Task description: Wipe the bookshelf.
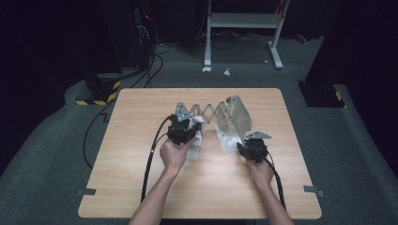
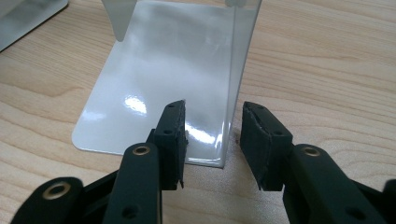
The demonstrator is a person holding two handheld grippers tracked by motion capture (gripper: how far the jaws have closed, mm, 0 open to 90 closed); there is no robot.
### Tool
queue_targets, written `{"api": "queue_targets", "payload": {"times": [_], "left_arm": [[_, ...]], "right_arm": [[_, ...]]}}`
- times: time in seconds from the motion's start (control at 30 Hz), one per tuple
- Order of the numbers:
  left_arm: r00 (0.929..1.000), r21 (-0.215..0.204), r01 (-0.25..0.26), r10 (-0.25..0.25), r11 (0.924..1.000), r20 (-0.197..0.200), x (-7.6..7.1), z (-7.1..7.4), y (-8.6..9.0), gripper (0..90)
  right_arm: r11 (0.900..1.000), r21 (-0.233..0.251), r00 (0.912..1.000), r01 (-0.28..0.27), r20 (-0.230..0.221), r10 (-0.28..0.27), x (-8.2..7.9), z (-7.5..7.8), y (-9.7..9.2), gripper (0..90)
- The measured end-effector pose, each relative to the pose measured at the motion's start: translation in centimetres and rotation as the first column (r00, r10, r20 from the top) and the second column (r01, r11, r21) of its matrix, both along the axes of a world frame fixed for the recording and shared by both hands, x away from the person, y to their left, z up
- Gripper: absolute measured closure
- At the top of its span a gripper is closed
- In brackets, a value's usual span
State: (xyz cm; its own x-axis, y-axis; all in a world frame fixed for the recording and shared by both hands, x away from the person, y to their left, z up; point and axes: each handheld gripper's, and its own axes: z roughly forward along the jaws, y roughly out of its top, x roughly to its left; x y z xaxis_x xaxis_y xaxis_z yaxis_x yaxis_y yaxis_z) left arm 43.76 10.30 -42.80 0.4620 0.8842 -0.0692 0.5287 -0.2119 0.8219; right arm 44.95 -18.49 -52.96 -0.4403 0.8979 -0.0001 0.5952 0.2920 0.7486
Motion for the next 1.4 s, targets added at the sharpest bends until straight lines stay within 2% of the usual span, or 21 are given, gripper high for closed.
{"api": "queue_targets", "payload": {"times": [0.4,0.73,1.1,1.27,1.4], "left_arm": [[0.9993,0.01,0.023,-0.023,0.9997,-0.029,0.1,-1.7,-0.4,78.9],[0.9959,0.035,0.026,-0.023,0.999,-0.088,0.7,-4.0,-0.2,79.0],[0.9947,0.043,0.026,-0.022,0.9987,-0.1,0.9,-4.5,0.3,79.0],[0.9931,0.054,0.015,-0.009,0.9984,-0.117,1.1,-5.0,1.0,79.0],[0.9926,0.043,0.014,-0.009,0.999,-0.121,1.0,-5.2,1.3,79.0]], "right_arm": [[1.0,0.0,1.0,0.0,0.0,0.0,0.0,0.0,0.0,60.6],[0.9998,-0.002,0.9998,-0.018,0.003,0.018,-0.1,0.0,0.2,64.5],[1.0,-0.005,1.0,-0.007,0.007,0.007,-1.3,0.0,0.7,70.3],[0.9998,0.018,0.9999,-0.012,-0.005,0.012,-1.5,0.0,0.8,71.5],[0.9997,0.023,0.9994,0.008,0.033,-0.009,-1.0,0.4,0.9,71.1]]}}
